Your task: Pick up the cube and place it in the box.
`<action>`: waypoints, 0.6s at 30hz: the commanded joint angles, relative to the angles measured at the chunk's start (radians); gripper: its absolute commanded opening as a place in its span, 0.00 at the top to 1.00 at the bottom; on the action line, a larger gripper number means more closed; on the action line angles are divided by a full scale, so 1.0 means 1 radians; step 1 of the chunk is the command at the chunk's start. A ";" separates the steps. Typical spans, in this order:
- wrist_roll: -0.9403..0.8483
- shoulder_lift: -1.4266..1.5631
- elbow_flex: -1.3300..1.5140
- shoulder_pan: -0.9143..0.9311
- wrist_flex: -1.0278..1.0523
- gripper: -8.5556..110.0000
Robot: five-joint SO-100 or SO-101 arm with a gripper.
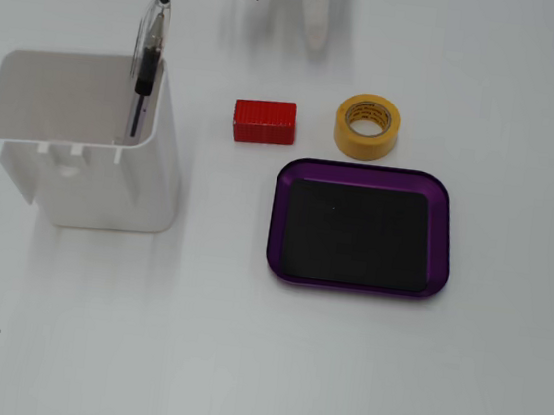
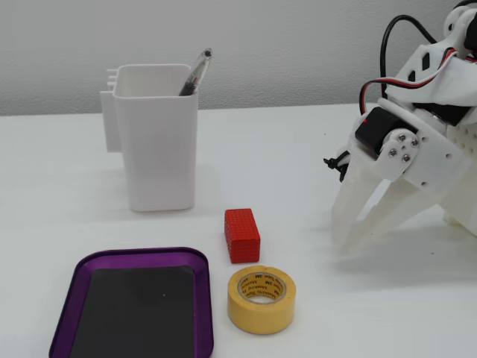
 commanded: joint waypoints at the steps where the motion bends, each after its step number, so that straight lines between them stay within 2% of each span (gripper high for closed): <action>1: -0.163 -0.560 -0.466 0.098 -0.126 0.92; 6: -0.160 -0.762 -0.589 0.097 -0.126 0.92; 11: -0.158 -0.807 -0.617 0.097 -0.137 0.92; 18: -0.167 -0.818 -0.618 0.087 -0.176 0.81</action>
